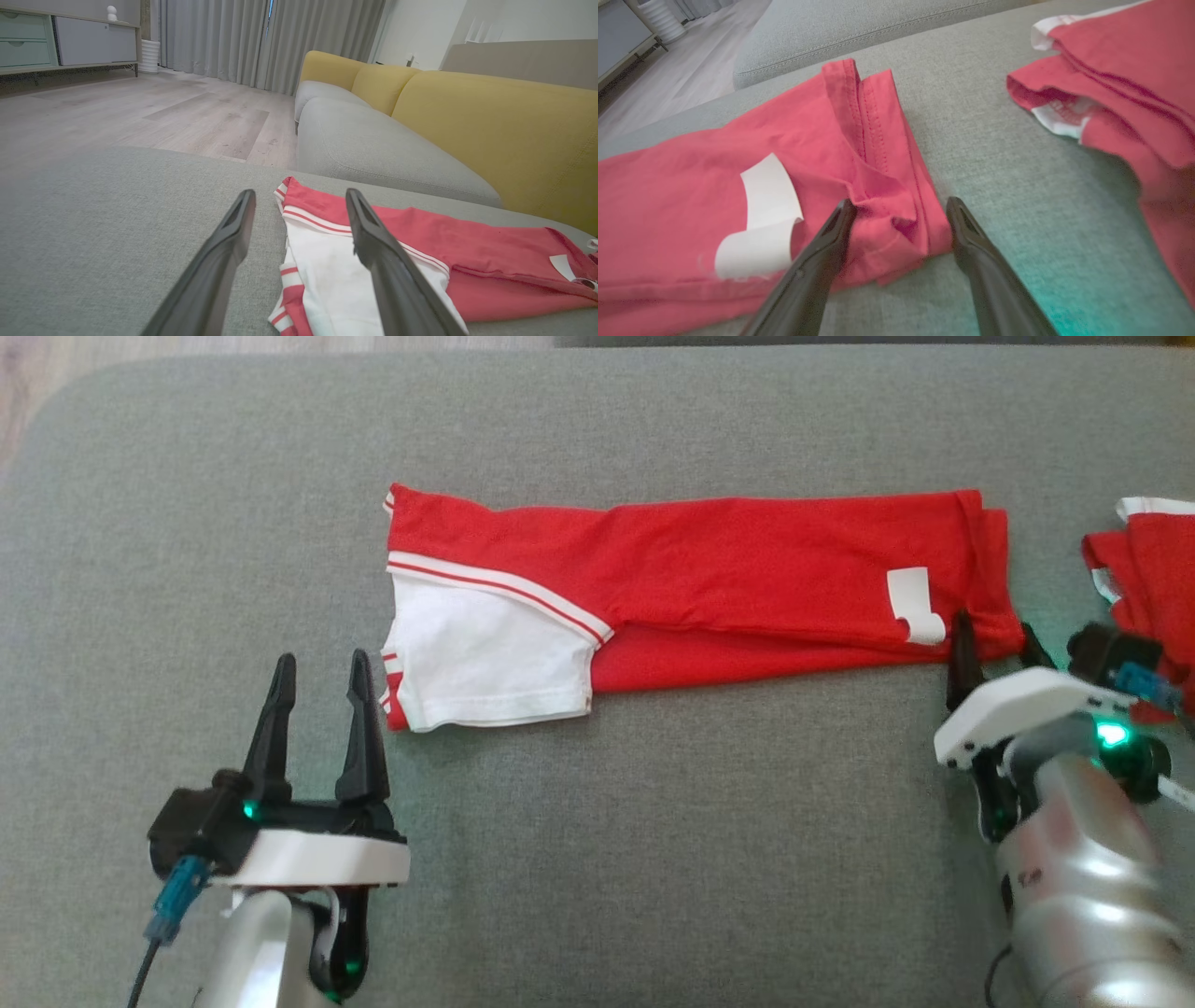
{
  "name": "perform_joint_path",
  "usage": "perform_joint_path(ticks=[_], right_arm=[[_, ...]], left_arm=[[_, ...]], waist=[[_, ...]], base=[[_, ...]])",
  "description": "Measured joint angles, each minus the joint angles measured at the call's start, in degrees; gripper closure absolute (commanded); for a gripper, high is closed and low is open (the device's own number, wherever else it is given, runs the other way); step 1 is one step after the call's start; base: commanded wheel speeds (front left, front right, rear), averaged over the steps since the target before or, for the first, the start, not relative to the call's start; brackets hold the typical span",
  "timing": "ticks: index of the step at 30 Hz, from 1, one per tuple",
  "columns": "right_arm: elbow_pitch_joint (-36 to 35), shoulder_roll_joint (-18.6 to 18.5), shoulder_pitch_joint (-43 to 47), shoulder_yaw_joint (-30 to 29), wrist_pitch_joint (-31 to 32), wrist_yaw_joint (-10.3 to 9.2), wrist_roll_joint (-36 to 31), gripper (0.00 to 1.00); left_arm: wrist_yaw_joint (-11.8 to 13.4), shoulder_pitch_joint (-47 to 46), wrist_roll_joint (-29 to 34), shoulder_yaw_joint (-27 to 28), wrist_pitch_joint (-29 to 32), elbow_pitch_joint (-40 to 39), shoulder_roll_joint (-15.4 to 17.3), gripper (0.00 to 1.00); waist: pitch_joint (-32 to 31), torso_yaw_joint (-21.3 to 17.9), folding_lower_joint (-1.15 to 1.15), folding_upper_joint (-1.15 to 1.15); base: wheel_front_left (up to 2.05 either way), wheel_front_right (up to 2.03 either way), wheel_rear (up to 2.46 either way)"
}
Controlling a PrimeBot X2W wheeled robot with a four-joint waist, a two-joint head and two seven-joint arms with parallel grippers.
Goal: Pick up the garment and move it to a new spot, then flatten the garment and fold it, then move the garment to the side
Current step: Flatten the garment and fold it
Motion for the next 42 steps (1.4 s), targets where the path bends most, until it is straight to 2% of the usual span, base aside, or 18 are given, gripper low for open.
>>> perform_joint_path(ticks=[3,4,5,13,21,29,33,37,42], right_arm=[[2.49,-0.34,-2.33,0.45,-0.19,0.0,0.0,0.0],[3.27,-0.48,-2.86,0.85,-0.24,0.0,0.0,0.34],[3.89,-0.59,-3.35,1.29,-0.81,0.0,0.01,1.0],[5.83,-0.43,-3.67,2.12,-4.24,0.01,0.16,1.0],[3.68,-4.71,-3.1,-0.82,-5.59,0.0,0.59,1.0],[0.77,-2.82,-1.99,1.67,-5.78,0.0,2.32,1.0],[-1.42,-1.41,-2.08,6.02,-5.78,0.0,3.94,1.0],[-3.27,-0.59,-2.11,13.89,-5.69,0.0,7.44,1.0],[-8.78,-0.59,-2.14,30.47,-2.25,0.0,21.35,1.0]], left_arm=[[-0.09,-0.4,0.0,-0.08,0.0,-0.11,-0.01,0.0],[-0.09,-0.4,0.0,-0.08,0.01,-0.1,-0.01,0.0],[-0.09,-0.4,0.0,-0.08,0.01,-0.1,-0.01,0.0],[-0.09,-0.4,0.0,0.05,0.01,0.09,-0.02,0.0],[-0.09,-0.21,-0.62,-0.08,0.01,0.1,-0.02,0.0],[-0.09,0.2,-1.22,-0.78,0.01,0.11,-0.03,0.0],[-0.09,0.31,-1.59,-1.16,0.0,0.1,-0.04,0.0],[-0.09,1.41,-1.64,-1.12,0.01,0.08,-0.03,0.0],[-0.09,2.49,-2.05,-1.66,0.01,0.32,-0.01,0.0]], waist=[[0.55,0.11,0.0,0.0],[0.62,0.08,0.0,0.0],[0.67,0.02,0.0,0.0],[-0.46,-1.29,0.0,0.0],[-3.2,-3.35,-0.01,0.0],[-5.88,-4.09,-0.01,0.0],[-6.8,-3.18,-0.01,0.0],[-7.74,-1.87,-0.01,0.0],[-8.51,0.49,-0.01,0.0]], base=[[0.0,0.0,0.0],[0.0,0.0,0.0],[0.0,0.0,0.0],[0.0,0.0,0.0],[0.0,0.0,0.0],[0.0,0.0,0.0],[0.0,0.0,0.0],[0.0,0.0,0.0],[0.0,0.0,0.0]])
